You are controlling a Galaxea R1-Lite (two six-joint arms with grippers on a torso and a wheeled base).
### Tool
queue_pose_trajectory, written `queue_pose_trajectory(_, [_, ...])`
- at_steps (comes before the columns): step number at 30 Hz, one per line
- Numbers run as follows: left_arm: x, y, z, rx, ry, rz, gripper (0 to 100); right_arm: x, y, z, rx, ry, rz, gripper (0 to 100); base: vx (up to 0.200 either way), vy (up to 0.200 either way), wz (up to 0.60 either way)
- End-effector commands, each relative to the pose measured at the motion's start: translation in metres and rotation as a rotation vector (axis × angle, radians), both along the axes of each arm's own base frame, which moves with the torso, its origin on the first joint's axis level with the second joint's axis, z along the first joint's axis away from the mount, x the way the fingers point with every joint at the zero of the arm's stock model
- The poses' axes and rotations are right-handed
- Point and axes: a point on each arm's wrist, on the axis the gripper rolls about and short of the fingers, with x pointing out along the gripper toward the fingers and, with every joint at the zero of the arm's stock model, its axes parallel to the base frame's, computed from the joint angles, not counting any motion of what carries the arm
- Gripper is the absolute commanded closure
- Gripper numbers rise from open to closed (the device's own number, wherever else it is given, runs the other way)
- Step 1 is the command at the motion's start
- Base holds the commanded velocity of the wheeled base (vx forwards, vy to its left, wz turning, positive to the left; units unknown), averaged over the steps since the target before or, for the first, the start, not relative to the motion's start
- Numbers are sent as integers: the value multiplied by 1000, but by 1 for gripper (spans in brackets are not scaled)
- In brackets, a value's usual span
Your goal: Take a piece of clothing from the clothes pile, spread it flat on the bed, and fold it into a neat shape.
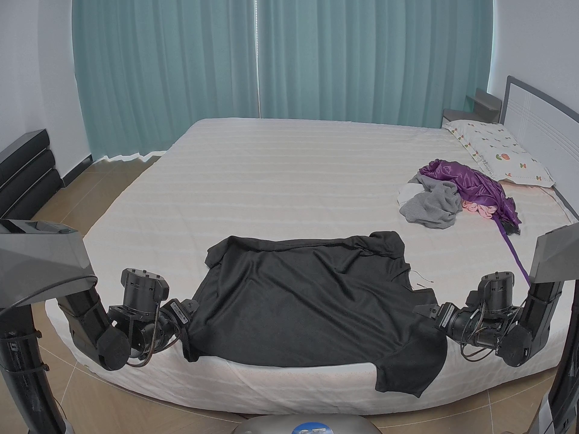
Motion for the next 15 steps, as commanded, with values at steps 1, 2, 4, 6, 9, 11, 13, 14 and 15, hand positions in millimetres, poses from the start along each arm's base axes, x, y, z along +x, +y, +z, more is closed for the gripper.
queue_pose_trajectory(1, [1, 1, 1, -25, -4, 19, 0, 2, -1, 2, 41, 2, -35, 0, 0, 200, 0])
queue_pose_trajectory(2, [2, 1, 1, -31, -4, 22, 0, 2, -2, 2, 46, 2, -42, 0, 0, 200, 0])
queue_pose_trajectory(4, [3, 1, 0, -39, -5, 24, 0, 3, -3, 3, 54, 2, -52, 0, 0, 200, 0])
queue_pose_trajectory(6, [3, 1, 0, -40, -1, 22, 0, 3, -4, 3, 60, 4, -58, 0, 0, 200, 0])
queue_pose_trajectory(9, [2, 1, 0, -39, -1, 20, 0, 3, -4, 3, 76, 9, -65, 0, 0, 0, 0])
queue_pose_trajectory(11, [2, 1, 0, -39, -1, 20, 0, 3, -4, 3, 80, 9, -68, 0, 0, 0, 0])
queue_pose_trajectory(13, [3, 0, 1, -41, -5, 21, 0, 4, -4, 3, 88, 10, -74, 0, 0, 0, 0])
queue_pose_trajectory(14, [3, 0, 2, -42, -8, 21, 0, 5, -4, 2, 88, 10, -74, 0, 0, 0, 0])
queue_pose_trajectory(15, [3, 0, 2, -42, -8, 21, 0, 5, -4, 2, 90, 9, -75, 0, 0, 0, 0])
